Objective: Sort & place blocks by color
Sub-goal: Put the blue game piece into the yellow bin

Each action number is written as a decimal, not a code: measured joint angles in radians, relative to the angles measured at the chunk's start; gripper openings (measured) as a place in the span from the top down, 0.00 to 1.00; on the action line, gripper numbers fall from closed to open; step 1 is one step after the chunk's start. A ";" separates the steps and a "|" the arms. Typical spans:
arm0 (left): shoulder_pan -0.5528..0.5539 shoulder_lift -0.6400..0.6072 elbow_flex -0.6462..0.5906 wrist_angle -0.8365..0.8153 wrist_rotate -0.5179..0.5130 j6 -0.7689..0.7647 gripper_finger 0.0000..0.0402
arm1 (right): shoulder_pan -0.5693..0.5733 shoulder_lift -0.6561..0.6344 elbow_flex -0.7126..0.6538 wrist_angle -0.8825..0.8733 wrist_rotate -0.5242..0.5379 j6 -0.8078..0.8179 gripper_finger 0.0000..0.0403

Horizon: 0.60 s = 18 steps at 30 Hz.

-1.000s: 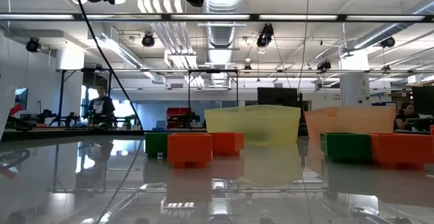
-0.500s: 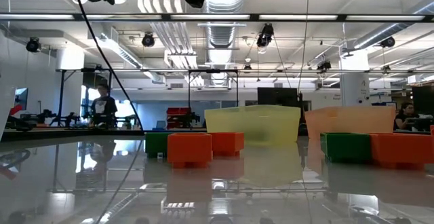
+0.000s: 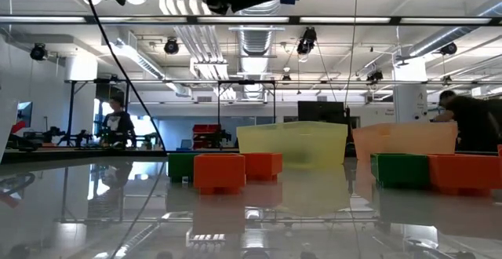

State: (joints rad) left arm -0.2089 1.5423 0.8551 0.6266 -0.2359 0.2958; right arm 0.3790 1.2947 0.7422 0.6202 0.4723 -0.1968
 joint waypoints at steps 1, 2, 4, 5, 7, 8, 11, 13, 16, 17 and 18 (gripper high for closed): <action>0.000 -0.012 0.000 -0.031 -0.028 0.018 0.31 | 0.000 -0.003 0.013 -0.038 0.023 0.011 0.68; 0.000 -0.027 0.000 -0.065 -0.055 0.027 0.29 | 0.000 -0.005 0.026 -0.080 0.045 0.025 0.68; 0.000 -0.053 0.000 -0.124 -0.096 0.033 0.27 | 0.000 -0.006 0.050 -0.174 0.078 0.054 0.68; 0.000 -0.068 0.000 -0.157 -0.116 0.033 0.27 | -0.001 -0.005 0.063 -0.226 0.090 0.073 0.68; 0.002 -0.103 -0.004 -0.228 -0.155 0.034 0.27 | -0.004 -0.005 0.094 -0.328 0.117 0.113 0.68; 0.002 -0.122 -0.006 -0.252 -0.173 0.035 0.27 | -0.006 -0.005 0.110 -0.379 0.133 0.139 0.68; 0.005 -0.179 -0.025 -0.302 -0.227 0.051 0.27 | -0.021 -0.005 0.156 -0.536 0.183 0.212 0.68; 0.007 -0.217 -0.048 -0.296 -0.241 0.081 0.27 | -0.041 -0.004 0.189 -0.632 0.191 0.267 0.68; 0.017 -0.284 -0.079 -0.293 -0.244 0.113 0.27 | -0.080 -0.004 0.237 -0.746 0.187 0.360 0.68; 0.022 -0.302 -0.084 -0.290 -0.244 0.116 0.27 | -0.096 -0.004 0.249 -0.781 0.179 0.389 0.68; 0.027 -0.323 -0.091 -0.288 -0.244 0.116 0.27 | -0.114 -0.004 0.259 -0.811 0.174 0.416 0.68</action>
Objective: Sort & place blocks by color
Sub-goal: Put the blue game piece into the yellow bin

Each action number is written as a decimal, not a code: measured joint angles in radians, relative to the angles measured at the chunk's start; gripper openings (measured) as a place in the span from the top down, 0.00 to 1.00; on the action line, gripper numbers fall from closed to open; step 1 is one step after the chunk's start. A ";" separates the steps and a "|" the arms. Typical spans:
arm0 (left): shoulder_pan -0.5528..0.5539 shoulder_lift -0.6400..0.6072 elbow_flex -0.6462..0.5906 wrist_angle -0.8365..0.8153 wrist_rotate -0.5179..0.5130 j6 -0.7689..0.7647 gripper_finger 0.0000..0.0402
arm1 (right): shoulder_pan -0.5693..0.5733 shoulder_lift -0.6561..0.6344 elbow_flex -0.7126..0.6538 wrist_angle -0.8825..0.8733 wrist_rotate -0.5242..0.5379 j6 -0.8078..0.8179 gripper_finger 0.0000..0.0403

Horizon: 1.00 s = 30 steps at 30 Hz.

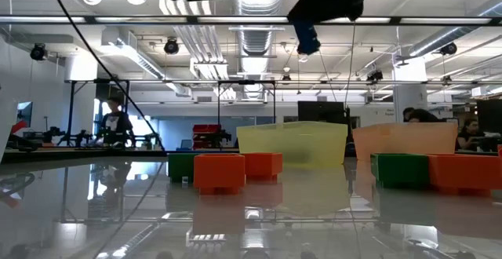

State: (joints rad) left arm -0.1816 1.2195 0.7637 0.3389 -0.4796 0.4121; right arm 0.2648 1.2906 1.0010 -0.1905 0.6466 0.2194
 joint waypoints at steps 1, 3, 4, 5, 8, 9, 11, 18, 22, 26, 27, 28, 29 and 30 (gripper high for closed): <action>0.005 -0.019 -0.010 -0.002 0.000 0.000 0.27 | -0.021 0.003 0.008 -0.027 0.000 0.023 0.68; 0.017 -0.048 -0.028 0.009 -0.001 -0.002 0.27 | -0.062 0.005 0.025 -0.079 -0.008 0.056 0.68; 0.022 -0.064 -0.042 0.012 -0.001 -0.003 0.27 | -0.086 0.005 0.033 -0.103 -0.031 0.073 0.68; 0.026 -0.079 -0.056 0.014 -0.001 -0.007 0.27 | -0.112 0.005 0.041 -0.119 -0.068 0.083 0.68; 0.032 -0.109 -0.084 0.027 -0.002 -0.028 0.27 | -0.194 0.005 0.062 -0.147 -0.216 0.129 0.68; 0.031 -0.117 -0.098 0.031 -0.002 -0.034 0.27 | -0.218 0.005 0.068 -0.155 -0.255 0.135 0.68; 0.032 -0.124 -0.127 0.070 -0.001 -0.027 0.27 | -0.263 0.005 0.083 -0.175 -0.320 0.159 0.68; 0.032 -0.171 -0.151 0.100 -0.008 -0.006 0.27 | -0.379 0.074 0.144 -0.275 -0.398 0.206 0.68; 0.032 -0.184 -0.162 0.098 -0.009 -0.008 0.27 | -0.422 0.174 0.202 -0.347 -0.422 0.189 0.68; 0.032 -0.188 -0.178 0.097 -0.009 -0.008 0.27 | -0.458 0.284 0.278 -0.453 -0.451 0.183 0.68; 0.032 -0.188 -0.180 0.098 -0.009 -0.008 0.27 | -0.463 0.309 0.299 -0.473 -0.462 0.179 0.68; 0.032 -0.188 -0.180 0.098 -0.009 -0.008 0.27 | -0.466 0.335 0.319 -0.490 -0.470 0.175 0.68; 0.032 -0.189 -0.180 0.099 -0.009 -0.009 0.27 | -0.466 0.361 0.341 -0.510 -0.471 0.172 0.68; 0.032 -0.190 -0.180 0.100 -0.009 -0.008 0.27 | -0.467 0.384 0.360 -0.526 -0.472 0.169 0.67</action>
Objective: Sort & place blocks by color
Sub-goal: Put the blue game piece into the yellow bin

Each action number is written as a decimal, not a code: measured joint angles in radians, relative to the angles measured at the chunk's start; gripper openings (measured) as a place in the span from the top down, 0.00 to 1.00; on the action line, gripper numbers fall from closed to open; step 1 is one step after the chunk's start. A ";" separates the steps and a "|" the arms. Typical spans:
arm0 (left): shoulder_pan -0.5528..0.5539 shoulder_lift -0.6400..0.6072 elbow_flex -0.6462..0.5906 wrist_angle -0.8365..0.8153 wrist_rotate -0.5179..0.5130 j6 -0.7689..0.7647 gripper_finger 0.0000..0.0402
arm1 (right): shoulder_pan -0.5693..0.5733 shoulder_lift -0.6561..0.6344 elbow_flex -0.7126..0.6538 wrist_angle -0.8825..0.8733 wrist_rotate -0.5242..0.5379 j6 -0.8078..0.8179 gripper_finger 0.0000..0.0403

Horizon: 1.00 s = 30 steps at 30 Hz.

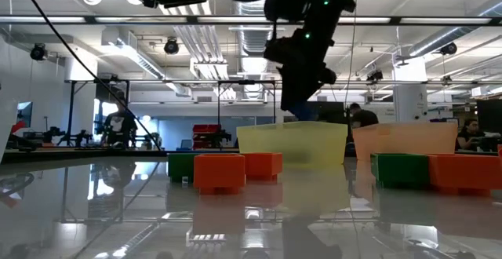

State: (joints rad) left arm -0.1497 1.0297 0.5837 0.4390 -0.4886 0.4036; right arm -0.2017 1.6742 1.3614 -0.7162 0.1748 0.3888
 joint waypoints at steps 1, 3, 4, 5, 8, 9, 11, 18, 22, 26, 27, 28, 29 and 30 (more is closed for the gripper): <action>0.000 0.000 0.001 -0.001 0.000 0.000 0.27 | -0.001 0.023 0.019 -0.013 0.000 -0.006 0.67; 0.000 0.000 0.003 0.001 0.000 0.000 0.27 | -0.002 0.063 0.052 -0.036 -0.001 -0.013 0.66; 0.000 0.000 0.003 0.001 0.000 0.000 0.27 | -0.002 0.081 0.067 -0.052 -0.001 -0.015 0.66; -0.001 0.000 0.003 0.003 0.000 0.000 0.27 | -0.002 0.097 0.082 -0.067 0.000 -0.019 0.66; -0.001 -0.004 -0.001 0.001 0.000 -0.001 0.27 | -0.003 0.136 0.117 -0.108 0.000 -0.021 0.66; -0.001 -0.004 -0.001 0.003 0.000 -0.002 0.27 | -0.002 0.145 0.124 -0.114 0.000 -0.022 0.66; -0.001 -0.004 -0.001 0.002 0.000 -0.002 0.27 | -0.002 0.158 0.132 -0.115 0.000 -0.022 0.65; -0.001 -0.004 -0.001 0.001 0.000 -0.003 0.27 | -0.002 0.158 0.133 -0.114 0.001 -0.022 0.56; -0.001 -0.004 -0.001 0.001 0.000 -0.003 0.27 | -0.002 0.145 0.134 -0.112 0.001 -0.022 0.51; -0.001 -0.004 -0.001 -0.001 0.000 -0.003 0.27 | 0.000 0.142 0.144 -0.120 0.001 -0.022 0.49; -0.001 -0.004 -0.001 -0.002 0.000 -0.003 0.27 | 0.003 0.139 0.147 -0.118 0.002 -0.022 0.49; -0.001 -0.004 -0.001 -0.002 0.000 -0.003 0.27 | 0.008 0.138 0.150 -0.118 0.002 -0.022 0.50; -0.001 -0.004 -0.001 -0.002 0.000 -0.004 0.27 | 0.014 0.136 0.156 -0.117 0.002 -0.022 0.50; -0.001 -0.004 -0.001 -0.002 0.000 -0.004 0.27 | 0.020 0.134 0.162 -0.114 0.001 -0.022 0.50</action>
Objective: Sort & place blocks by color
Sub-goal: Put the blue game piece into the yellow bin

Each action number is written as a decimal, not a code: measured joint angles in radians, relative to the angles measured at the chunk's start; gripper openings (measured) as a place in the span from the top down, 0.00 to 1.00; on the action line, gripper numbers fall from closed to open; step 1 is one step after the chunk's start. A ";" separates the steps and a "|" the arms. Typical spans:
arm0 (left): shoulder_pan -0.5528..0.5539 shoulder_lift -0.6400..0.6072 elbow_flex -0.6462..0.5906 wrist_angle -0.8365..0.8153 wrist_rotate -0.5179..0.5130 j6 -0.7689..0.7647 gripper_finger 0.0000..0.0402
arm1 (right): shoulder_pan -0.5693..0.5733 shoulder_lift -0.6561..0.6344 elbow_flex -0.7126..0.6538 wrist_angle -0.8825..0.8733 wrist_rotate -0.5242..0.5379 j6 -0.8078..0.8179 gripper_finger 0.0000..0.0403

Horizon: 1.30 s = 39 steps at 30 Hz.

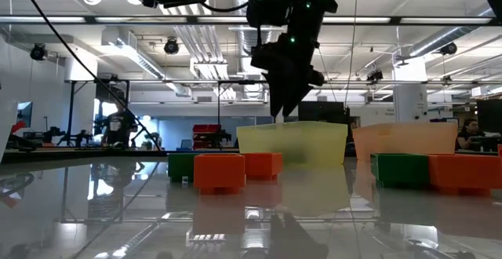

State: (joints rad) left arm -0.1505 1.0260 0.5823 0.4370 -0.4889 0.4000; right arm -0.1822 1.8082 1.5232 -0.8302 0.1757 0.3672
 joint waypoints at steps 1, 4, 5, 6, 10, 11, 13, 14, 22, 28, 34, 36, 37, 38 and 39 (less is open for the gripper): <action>0.000 0.000 0.000 0.000 0.000 0.000 0.27 | 0.006 0.000 0.006 0.000 0.000 0.000 0.50; 0.000 0.000 0.000 0.000 0.000 0.000 0.27 | 0.026 0.000 0.027 0.005 0.001 0.005 0.50; 0.000 0.000 0.000 0.000 0.000 0.000 0.27 | 0.034 0.000 0.033 0.011 0.001 0.007 0.50; 0.000 0.000 0.000 0.000 0.000 0.000 0.27 | 0.042 0.000 0.038 0.018 0.002 0.007 0.50; 0.000 0.000 0.000 0.000 0.000 0.000 0.27 | 0.077 0.000 0.045 0.090 0.001 0.013 0.50; 0.000 0.000 0.000 0.000 0.000 0.000 0.27 | 0.086 0.000 0.045 0.111 0.000 0.015 0.50; 0.000 0.000 0.000 0.000 0.000 0.000 0.27 | 0.103 0.000 0.045 0.151 0.001 0.015 0.50; 0.000 0.000 0.000 0.000 0.000 0.000 0.27 | 0.112 0.004 0.045 0.171 0.001 0.016 0.50; -0.006 -0.033 0.006 0.051 -0.025 -0.011 0.27 | 0.160 0.033 0.045 0.299 0.008 0.030 0.50; -0.024 -0.139 -0.035 0.060 -0.045 -0.068 0.27 | 0.192 0.092 0.044 0.415 0.011 0.025 0.50; -0.029 -0.207 -0.076 0.082 -0.045 -0.086 0.27 | 0.202 0.160 0.044 0.482 0.064 0.026 0.50; -0.029 -0.234 -0.094 0.079 -0.045 -0.089 0.27 | 0.202 0.187 0.044 0.514 0.064 0.034 0.50; -0.029 -0.241 -0.095 0.089 -0.045 -0.097 0.27 | 0.202 0.198 0.044 0.524 0.066 0.036 0.50; -0.029 -0.250 -0.098 0.093 -0.044 -0.105 0.27 | 0.202 0.211 0.044 0.540 0.069 0.039 0.50; -0.029 -0.262 -0.102 0.083 -0.045 -0.107 0.27 | 0.202 0.225 0.051 0.546 0.070 0.041 0.50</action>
State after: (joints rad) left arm -0.1799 0.7641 0.4804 0.5202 -0.5337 0.2935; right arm 0.0196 2.0334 1.5742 -0.2845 0.2455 0.4087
